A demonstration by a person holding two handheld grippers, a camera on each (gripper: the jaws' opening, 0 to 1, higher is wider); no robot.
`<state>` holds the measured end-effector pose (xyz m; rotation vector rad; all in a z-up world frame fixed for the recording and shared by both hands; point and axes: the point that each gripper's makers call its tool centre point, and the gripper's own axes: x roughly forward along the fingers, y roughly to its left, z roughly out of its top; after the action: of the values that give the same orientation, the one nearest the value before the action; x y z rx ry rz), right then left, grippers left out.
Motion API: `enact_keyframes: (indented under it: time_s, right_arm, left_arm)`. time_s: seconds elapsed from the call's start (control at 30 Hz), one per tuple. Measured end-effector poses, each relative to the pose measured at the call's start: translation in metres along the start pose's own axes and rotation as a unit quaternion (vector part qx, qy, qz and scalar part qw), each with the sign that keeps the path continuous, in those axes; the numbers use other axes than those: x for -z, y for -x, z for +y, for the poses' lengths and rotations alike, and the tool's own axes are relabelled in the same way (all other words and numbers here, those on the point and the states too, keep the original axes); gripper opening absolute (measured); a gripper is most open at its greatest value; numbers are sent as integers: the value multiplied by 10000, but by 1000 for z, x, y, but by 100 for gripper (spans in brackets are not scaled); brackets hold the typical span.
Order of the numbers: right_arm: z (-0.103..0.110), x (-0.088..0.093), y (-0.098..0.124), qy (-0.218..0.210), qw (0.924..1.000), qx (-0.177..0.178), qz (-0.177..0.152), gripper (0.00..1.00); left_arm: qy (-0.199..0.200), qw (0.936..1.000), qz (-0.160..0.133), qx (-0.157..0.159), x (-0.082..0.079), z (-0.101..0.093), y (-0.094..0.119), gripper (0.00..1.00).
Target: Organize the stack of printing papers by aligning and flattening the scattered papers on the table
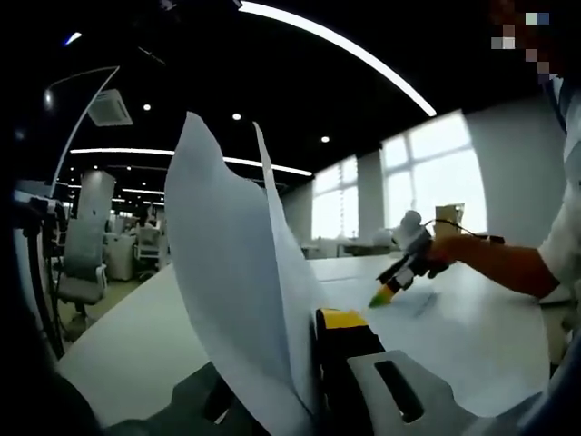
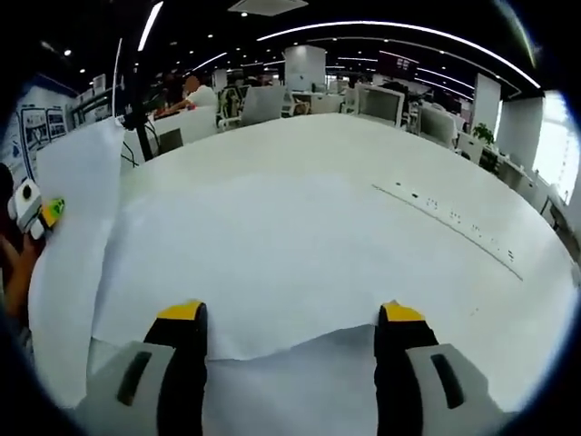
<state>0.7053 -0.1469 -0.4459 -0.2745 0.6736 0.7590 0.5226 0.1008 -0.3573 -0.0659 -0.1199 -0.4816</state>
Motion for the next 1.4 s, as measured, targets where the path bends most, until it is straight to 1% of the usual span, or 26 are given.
enact_keyframes:
  time_s: [0.1, 0.17, 0.3, 0.47, 0.6, 0.77, 0.83, 0.9, 0.97, 1.0, 1.1, 1.27, 1.33, 1.4]
  right_arm:
    - [-9, -4, -1, 36, 9998, -56, -161, 58]
    - [-12, -7, -2, 29, 9999, -58, -114, 54]
    - [-8, -10, -5, 61, 9998, -85, -173, 54]
    - [-8, -10, -4, 67, 9997, -83, -218, 53]
    - [-6, -10, -2, 124, 9995, -155, -248, 49]
    - [-5, -11, -1, 111, 9995, -137, -253, 48]
    - [-5, -11, -1, 112, 9995, -143, -259, 43]
    - [-2, -11, -1, 157, 9993, -196, -270, 35]
    - [3, -12, -1, 262, 9987, -314, -291, 29]
    - [4, -12, -1, 260, 9987, -313, -298, 27]
    - [6, -13, -2, 283, 9986, -333, -300, 24]
    - [3, -14, -4, 236, 9986, -336, -323, 23]
    - [3, -15, -4, 249, 9984, -362, -344, 20]
    - [3, -15, -5, 226, 9983, -388, -364, 15]
  left_arm:
    - [-14, 10000, 18, 5, 0, -1, 0, 9]
    - [-22, 10000, 38, -12, 0, -2, -1, 9]
    - [-50, 9999, 88, -50, 1, -2, -1, 9]
    - [-92, 9999, 109, -93, 2, 0, 0, 9]
    - [-101, 9998, 123, -90, 2, -1, 0, 9]
    - [-98, 9998, 140, -85, 2, -2, 1, 9]
    - [-97, 9998, 136, -82, 1, -2, 1, 9]
    - [-98, 9998, 130, -82, 1, -2, 1, 9]
    - [-103, 9998, 124, -79, 1, -2, 2, 9]
    - [-105, 9998, 127, -79, 1, -2, 2, 9]
    - [-109, 9998, 136, -76, 1, -3, 2, 9]
    - [-126, 9998, 153, -87, 3, -3, 1, 9]
    - [-132, 9998, 160, -81, 3, -3, 0, 9]
    - [-143, 9997, 170, -85, 4, -2, 0, 9]
